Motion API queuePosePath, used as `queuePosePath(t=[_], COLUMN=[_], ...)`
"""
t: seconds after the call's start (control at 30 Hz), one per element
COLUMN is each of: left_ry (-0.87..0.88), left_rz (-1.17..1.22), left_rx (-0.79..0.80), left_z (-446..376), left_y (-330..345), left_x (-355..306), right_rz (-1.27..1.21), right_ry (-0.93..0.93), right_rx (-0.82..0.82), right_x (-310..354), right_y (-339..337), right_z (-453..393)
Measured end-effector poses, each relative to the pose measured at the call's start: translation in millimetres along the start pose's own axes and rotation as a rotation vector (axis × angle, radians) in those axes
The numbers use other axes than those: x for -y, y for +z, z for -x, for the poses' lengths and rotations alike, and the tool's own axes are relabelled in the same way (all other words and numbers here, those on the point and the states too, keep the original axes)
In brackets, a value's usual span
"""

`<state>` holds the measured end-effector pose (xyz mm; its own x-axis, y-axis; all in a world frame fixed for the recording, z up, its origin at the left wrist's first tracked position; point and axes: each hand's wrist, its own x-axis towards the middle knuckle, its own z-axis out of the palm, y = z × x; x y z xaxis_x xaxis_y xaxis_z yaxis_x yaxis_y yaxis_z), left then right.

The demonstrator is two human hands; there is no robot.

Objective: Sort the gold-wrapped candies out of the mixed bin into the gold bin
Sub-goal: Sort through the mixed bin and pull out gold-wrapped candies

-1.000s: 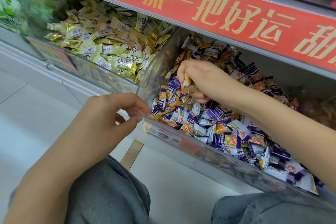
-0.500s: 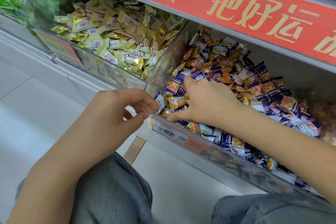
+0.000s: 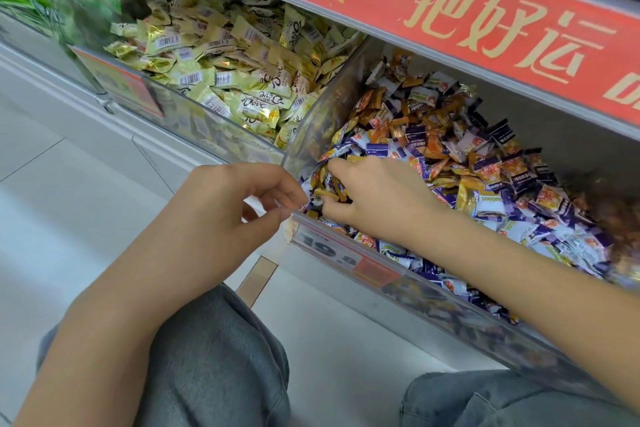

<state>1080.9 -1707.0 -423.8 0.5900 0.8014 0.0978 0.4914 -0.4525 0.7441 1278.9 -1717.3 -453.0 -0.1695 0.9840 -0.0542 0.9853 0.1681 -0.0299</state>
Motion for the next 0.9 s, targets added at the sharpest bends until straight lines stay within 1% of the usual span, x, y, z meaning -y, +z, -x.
queuePosePath(t=[0.1, 0.2, 0.3, 0.43, 0.63, 0.7, 0.8, 0.9], left_ry=[-0.016, -0.024, -0.026, -0.026, -0.037, -0.047, -0.053, -0.056], left_rz=[0.019, 0.036, 0.046, 0.04, 0.035, 0.036, 0.043, 0.04], left_rx=[-0.005, 0.003, 0.007, 0.008, 0.005, 0.008, 0.015, 0.015], left_z=[0.5, 0.7, 0.7, -0.2, 0.2, 0.2, 0.7, 0.9], left_y=[0.4, 0.0, -0.8, -0.4, -0.7, -1.2, -1.5, -1.2], left_x=[0.0, 0.6, 1.0, 0.2, -0.7, -0.8, -2.1, -2.5], right_rz=[-0.141, -0.266, -0.417, -0.523, -0.69, -0.801, -0.948, -0.998], right_ry=[0.038, 0.056, 0.115, 0.169, 0.258, 0.272, 0.284, 0.377], right_rx=[-0.029, -0.007, -0.016, -0.009, -0.123, -0.135, -0.075, -0.002], right_x=[-8.1, -16.7, -24.5, -28.7, -29.7, -30.8, -32.0, -34.9], right_y=[-0.9, -0.9, -3.2, -9.7, -10.2, -15.5, -25.6, -24.0], right_z=[-1.3, -1.4, -0.6, 5.2, 13.2, 17.9, 21.1, 16.3])
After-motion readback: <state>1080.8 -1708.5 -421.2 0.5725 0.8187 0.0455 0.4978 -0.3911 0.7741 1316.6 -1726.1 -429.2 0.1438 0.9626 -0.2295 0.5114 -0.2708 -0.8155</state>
